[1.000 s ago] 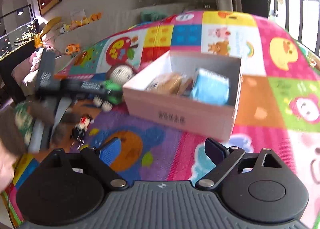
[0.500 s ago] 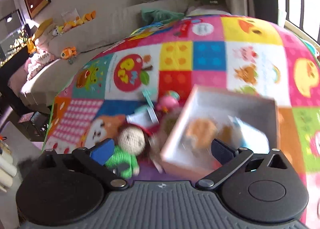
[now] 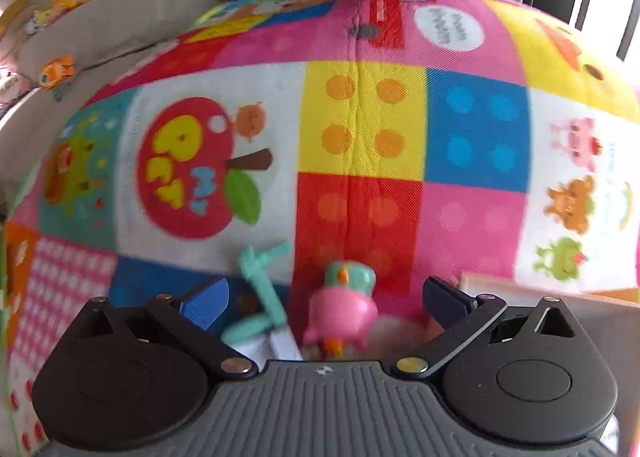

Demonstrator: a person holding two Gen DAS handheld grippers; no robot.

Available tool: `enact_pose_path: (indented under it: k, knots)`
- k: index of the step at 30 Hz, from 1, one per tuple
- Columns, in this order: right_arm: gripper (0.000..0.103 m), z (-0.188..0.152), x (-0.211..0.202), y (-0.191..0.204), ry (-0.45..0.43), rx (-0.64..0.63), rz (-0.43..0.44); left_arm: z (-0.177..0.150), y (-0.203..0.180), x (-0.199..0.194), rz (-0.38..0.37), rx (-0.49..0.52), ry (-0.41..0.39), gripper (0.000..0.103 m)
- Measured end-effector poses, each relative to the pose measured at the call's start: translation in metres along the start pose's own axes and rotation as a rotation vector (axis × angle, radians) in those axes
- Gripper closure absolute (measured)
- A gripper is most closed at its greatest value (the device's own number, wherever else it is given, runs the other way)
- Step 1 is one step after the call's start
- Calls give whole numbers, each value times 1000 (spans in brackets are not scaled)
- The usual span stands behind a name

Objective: Organize objects

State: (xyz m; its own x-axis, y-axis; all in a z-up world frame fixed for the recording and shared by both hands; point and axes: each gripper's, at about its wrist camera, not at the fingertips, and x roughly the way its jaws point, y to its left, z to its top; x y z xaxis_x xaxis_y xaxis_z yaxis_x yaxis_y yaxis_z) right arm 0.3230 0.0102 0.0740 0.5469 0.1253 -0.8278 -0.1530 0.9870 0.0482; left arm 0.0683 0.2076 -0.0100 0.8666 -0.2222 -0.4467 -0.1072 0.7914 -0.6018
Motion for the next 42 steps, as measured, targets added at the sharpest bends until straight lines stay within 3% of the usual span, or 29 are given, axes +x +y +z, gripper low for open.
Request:
enact_pose_path:
  k: [5,8,11,13,14,19,26,32,34,38,42]
  knots:
    - [2,4,52,11,79,-41,-28,1,6,3,12,-23,3,54]
    - [21,-7,65,19,137,-79,-3,1,9,4,24,-30,6,54]
    - [34,-19,58,27,106,-129,0,2,13,1,48,-53,-22,54]
    - [48,-24,51,29,111,-132,22,3,16,-5,77,-72,-57,54]
    - [50,-28,46,30,116,-132,31,5,19,-7,89,-88,-71,54]
    - [50,-67,17,44,148,-224,74,10,35,-13,119,-187,-96,54]
    - [50,-145,-45,53,236,-381,156,11,33,-12,123,-154,-79,56]
    - [51,-212,-96,29,307,-404,186,5,19,-1,54,-72,2,59]
    - [50,-227,-110,15,285,-405,157,2,12,6,0,-31,55,64]
    - [46,-250,-131,-16,229,-389,64,-11,-6,15,-79,61,140,62]
    - [41,-259,-147,-45,186,-298,54,-19,-18,18,-127,104,180,64]
